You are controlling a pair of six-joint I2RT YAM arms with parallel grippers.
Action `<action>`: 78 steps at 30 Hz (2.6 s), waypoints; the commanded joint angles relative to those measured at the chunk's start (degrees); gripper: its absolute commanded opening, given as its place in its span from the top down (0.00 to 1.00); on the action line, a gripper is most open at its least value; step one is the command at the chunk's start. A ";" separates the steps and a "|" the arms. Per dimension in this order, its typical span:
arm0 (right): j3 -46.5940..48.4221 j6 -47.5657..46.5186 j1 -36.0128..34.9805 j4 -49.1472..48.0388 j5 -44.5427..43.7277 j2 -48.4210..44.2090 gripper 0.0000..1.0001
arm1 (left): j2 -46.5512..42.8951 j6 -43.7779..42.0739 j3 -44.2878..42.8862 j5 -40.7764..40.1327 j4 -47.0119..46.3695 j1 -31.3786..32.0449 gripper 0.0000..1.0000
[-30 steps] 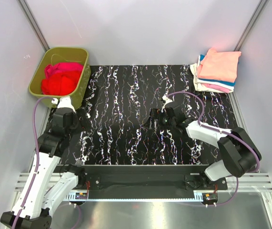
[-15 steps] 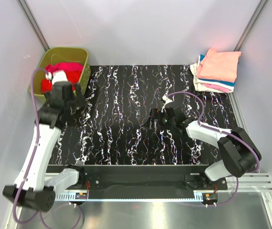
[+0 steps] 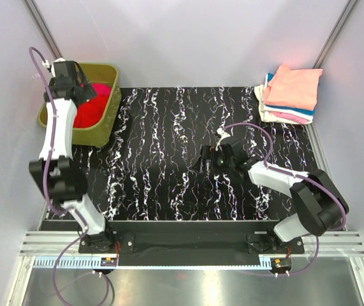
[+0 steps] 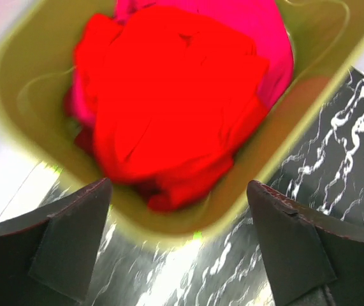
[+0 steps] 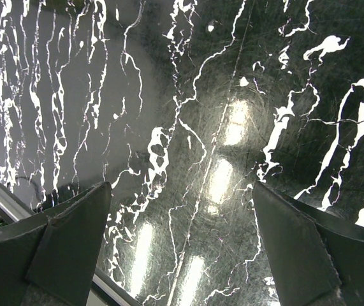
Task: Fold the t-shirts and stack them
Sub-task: Grab the tshirt from the pile, then move the tshirt to the center of the board
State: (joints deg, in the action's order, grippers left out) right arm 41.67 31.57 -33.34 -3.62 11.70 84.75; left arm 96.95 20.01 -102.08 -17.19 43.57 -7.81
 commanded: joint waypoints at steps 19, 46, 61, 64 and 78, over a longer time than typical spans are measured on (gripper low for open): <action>-0.10 1.65 4.07 -5.08 6.22 1.30 0.00 | 35.33 3.72 -24.83 20.09 -1.03 -7.92 0.28; -9.31 3.67 6.18 -13.43 5.70 -8.27 0.00 | 0.27 6.98 -33.36 31.61 -14.84 6.30 0.90; 2.44 -0.72 7.77 23.54 -14.97 -46.60 0.00 | -4.13 2.84 -6.49 29.86 4.59 33.65 0.01; 3.77 -1.34 7.85 29.79 -9.88 -47.13 0.00 | -10.36 4.33 4.76 27.65 1.09 34.18 0.01; 5.60 10.43 7.77 46.57 -14.50 -27.54 0.04 | -28.30 6.09 37.38 18.69 1.17 34.18 0.01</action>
State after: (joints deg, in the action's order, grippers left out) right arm 42.70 38.85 -25.71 33.98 2.33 53.82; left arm 68.49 24.97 -69.41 5.08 46.17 26.39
